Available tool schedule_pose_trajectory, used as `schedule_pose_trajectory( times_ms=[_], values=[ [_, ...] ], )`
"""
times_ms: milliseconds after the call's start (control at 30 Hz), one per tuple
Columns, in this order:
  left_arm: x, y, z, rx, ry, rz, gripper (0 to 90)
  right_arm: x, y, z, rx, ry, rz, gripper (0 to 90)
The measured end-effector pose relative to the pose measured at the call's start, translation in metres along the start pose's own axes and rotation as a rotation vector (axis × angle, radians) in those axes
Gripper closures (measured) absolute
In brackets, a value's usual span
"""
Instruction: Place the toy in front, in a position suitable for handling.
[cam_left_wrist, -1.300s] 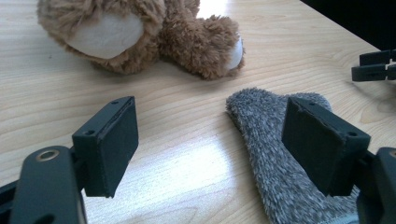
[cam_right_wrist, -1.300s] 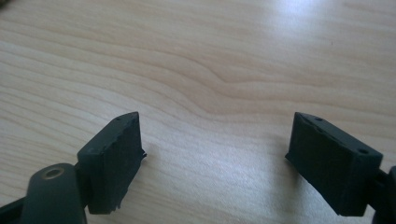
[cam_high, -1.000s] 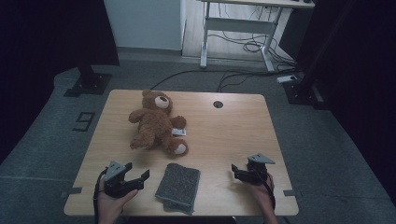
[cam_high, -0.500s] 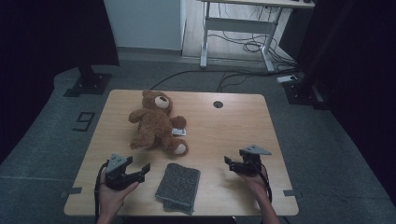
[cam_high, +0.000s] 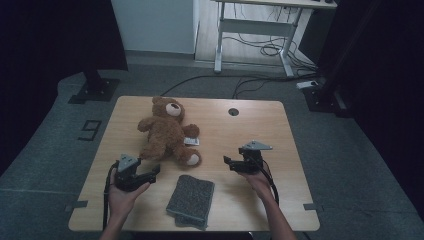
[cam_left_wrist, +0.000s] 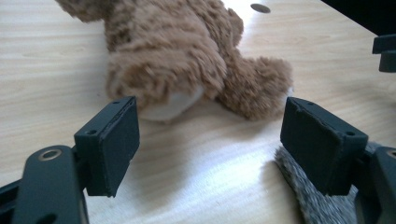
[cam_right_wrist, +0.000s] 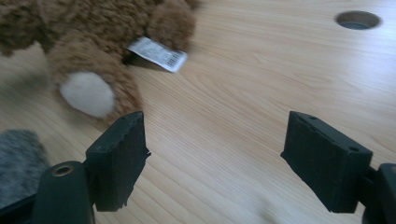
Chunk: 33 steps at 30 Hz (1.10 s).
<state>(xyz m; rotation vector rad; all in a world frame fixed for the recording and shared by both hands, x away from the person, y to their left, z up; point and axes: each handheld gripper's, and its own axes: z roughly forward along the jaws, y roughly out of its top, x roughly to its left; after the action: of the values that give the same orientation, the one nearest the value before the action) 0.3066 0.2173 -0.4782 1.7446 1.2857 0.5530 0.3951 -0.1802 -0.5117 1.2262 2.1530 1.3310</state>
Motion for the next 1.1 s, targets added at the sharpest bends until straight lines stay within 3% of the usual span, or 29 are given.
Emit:
schedule_pose_trajectory(
  times_ms=[200,300,500,867,1100],
  values=[
    [0.007,0.009,0.005,0.006,0.012,0.001,20.0,0.016,0.011,0.015,0.001,0.047,-0.01,21.3],
    [0.008,0.011,0.008,0.005,0.017,0.003,19.9,0.022,0.016,0.021,0.006,0.048,-0.025,21.3],
    [0.012,0.016,0.015,0.015,0.037,0.006,19.5,0.023,0.029,0.036,0.012,0.056,-0.041,21.2],
    [0.018,0.021,0.027,0.018,0.006,-0.013,18.0,0.025,0.048,0.066,0.027,0.077,-0.053,20.5],
    [0.017,0.022,0.036,0.035,0.021,-0.001,16.7,0.026,0.055,0.077,0.025,0.083,-0.057,19.9]
  ],
)
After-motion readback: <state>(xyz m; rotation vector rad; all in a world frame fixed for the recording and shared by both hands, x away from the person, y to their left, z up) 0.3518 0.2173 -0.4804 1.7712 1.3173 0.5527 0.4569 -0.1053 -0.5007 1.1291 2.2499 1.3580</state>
